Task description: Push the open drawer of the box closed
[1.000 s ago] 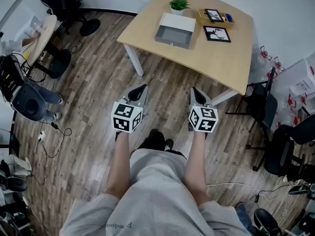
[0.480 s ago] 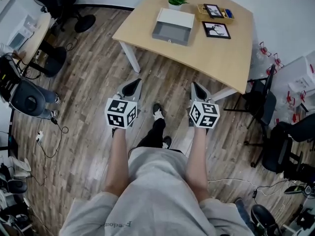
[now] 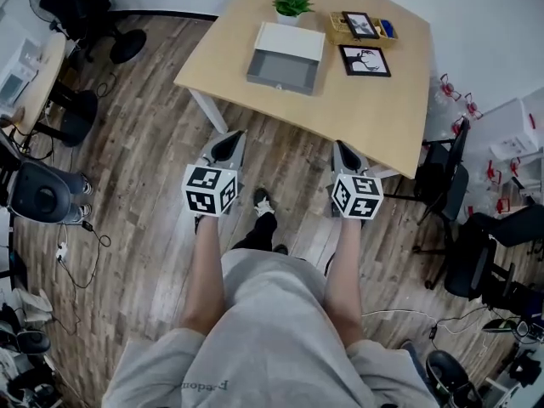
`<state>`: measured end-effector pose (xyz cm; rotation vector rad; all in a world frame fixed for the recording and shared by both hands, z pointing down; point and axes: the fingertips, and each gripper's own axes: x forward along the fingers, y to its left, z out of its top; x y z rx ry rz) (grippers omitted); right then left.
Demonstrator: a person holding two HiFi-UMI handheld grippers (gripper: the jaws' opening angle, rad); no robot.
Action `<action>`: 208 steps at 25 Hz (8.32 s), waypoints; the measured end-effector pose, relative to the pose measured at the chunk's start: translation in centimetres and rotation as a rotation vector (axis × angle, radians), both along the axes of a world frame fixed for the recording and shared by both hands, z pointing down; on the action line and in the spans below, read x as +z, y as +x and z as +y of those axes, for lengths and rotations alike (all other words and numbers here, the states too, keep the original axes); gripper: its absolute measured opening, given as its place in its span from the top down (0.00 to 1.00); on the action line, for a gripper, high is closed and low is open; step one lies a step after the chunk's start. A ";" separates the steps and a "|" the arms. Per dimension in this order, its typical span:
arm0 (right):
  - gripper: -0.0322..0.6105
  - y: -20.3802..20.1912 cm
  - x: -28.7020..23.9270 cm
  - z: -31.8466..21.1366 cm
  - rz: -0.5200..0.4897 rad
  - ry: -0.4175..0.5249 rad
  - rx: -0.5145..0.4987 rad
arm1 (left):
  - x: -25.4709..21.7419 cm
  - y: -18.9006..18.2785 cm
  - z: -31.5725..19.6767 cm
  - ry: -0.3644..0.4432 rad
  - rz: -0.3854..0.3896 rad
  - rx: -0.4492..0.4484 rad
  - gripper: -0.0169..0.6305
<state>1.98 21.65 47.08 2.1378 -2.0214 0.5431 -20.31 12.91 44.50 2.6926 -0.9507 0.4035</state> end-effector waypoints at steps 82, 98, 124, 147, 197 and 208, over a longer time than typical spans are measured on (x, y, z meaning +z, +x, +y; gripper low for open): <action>0.95 2.5 12.9 -43.2 0.276 -0.385 -1.261 | 16.4 13.7 -18.5 -0.304 -0.191 -0.365 0.89; 0.95 2.7 13.0 -43.4 0.307 -0.327 -1.256 | 19.4 15.3 -17.9 -0.344 -0.219 -0.336 0.89; 0.95 2.6 12.9 -43.1 0.310 -0.323 -1.258 | 22.6 17.1 -19.4 -0.387 -0.296 -0.232 0.76; 0.95 2.6 13.0 -43.2 0.327 -0.309 -1.256 | 21.6 17.8 -20.2 -0.347 -0.297 -0.226 0.77; 0.95 2.3 13.5 -42.5 0.320 -0.306 -1.251 | 22.0 18.9 -22.2 -0.340 -0.333 -0.193 0.77; 0.95 2.3 13.6 -42.5 0.323 -0.306 -1.252 | 22.1 19.6 -23.0 -0.335 -0.332 -0.173 0.77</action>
